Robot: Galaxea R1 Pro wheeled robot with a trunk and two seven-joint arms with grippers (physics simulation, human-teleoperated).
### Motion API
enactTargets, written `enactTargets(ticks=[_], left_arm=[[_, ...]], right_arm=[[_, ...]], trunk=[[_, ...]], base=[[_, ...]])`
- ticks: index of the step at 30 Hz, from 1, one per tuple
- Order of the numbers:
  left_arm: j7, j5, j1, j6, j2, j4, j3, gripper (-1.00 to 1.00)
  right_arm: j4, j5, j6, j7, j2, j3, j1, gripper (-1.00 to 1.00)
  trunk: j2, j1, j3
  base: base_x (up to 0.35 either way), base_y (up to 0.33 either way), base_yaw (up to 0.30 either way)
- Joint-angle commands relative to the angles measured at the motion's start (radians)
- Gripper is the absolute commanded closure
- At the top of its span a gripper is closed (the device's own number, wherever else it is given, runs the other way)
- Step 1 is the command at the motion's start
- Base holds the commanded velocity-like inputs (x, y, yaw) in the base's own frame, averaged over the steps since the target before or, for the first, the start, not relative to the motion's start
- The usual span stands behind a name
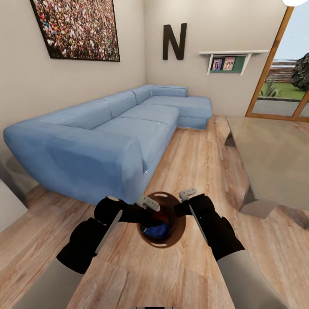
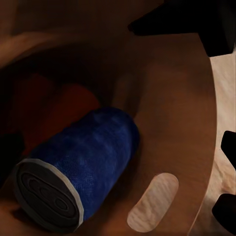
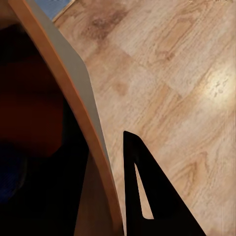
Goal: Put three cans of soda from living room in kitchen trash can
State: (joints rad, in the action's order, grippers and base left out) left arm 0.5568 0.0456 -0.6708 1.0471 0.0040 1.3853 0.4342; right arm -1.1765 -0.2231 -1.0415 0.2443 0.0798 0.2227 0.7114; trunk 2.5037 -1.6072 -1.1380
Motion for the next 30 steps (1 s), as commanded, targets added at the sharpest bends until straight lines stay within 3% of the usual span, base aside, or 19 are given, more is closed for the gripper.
enactTargets(ticks=[1,6,9,10,15,20,21,22,23,25,26,30], left_arm=[[-0.009,-0.063,0.000,0.000,0.002,0.001,-0.002,-1.00],[0.061,-0.055,0.000,0.000,0.015,0.087,-0.014,-1.00],[0.111,-0.054,0.000,0.000,0.047,0.127,-0.017,-1.00],[0.149,-0.054,0.000,0.000,0.071,0.146,-0.019,-1.00],[0.239,-0.053,0.000,0.000,0.114,0.163,-0.027,-1.00],[0.344,-0.052,0.001,0.000,0.129,0.167,-0.122,-1.00],[0.390,-0.052,0.001,0.000,0.136,0.167,-0.149,-1.00],[0.491,-0.052,0.002,0.000,0.167,0.167,-0.200,-1.00],[0.539,-0.052,0.002,0.000,0.182,0.167,-0.236,-1.00],[0.583,-0.053,0.002,0.000,0.195,0.167,-0.281,-1.00],[0.616,-0.055,0.003,0.000,0.210,0.166,-0.327,-1.00],[0.654,-0.059,0.011,-0.031,0.251,0.162,-0.408,-1.00]], right_arm=[[-0.048,0.062,-0.006,0.007,0.000,0.001,0.000,1.00],[-0.044,0.062,-0.006,0.007,-0.002,-0.003,0.000,1.00],[-0.042,0.062,-0.006,0.007,-0.004,-0.005,0.000,1.00],[-0.040,0.062,-0.006,0.007,-0.006,-0.006,0.000,1.00],[-0.032,0.063,-0.006,0.007,-0.008,-0.008,0.000,1.00],[-0.024,0.063,-0.006,0.007,-0.007,-0.008,0.000,1.00],[-0.023,0.063,-0.006,0.007,-0.007,-0.008,0.000,1.00],[-0.021,0.063,-0.006,0.007,-0.007,-0.008,0.000,1.00],[-0.021,0.064,-0.006,0.007,-0.008,-0.008,0.000,1.00],[-0.020,0.064,-0.006,0.007,-0.009,-0.008,0.000,1.00],[-0.020,0.064,-0.006,0.007,-0.009,-0.008,0.000,1.00],[-0.020,0.064,-0.006,0.007,-0.011,-0.009,0.000,1.00]], trunk=[[0.000,0.000,0.000],[0.000,0.000,0.000],[0.000,0.000,0.000],[0.000,0.000,0.000],[0.000,0.000,0.000],[0.000,0.000,0.000],[0.000,0.000,0.000],[0.000,0.000,0.000],[0.000,0.000,0.000],[0.000,0.000,0.000],[0.000,0.000,0.000],[0.000,0.000,0.000]], base=[[0.000,0.000,0.000],[0.000,0.000,0.000],[0.000,0.000,0.000],[0.000,0.000,0.000],[0.000,0.000,0.000],[0.000,0.000,0.000],[0.000,0.000,0.000],[0.000,0.000,0.000],[0.000,0.000,0.000],[0.000,0.000,0.000],[0.000,0.000,0.000],[0.000,0.000,0.000]])
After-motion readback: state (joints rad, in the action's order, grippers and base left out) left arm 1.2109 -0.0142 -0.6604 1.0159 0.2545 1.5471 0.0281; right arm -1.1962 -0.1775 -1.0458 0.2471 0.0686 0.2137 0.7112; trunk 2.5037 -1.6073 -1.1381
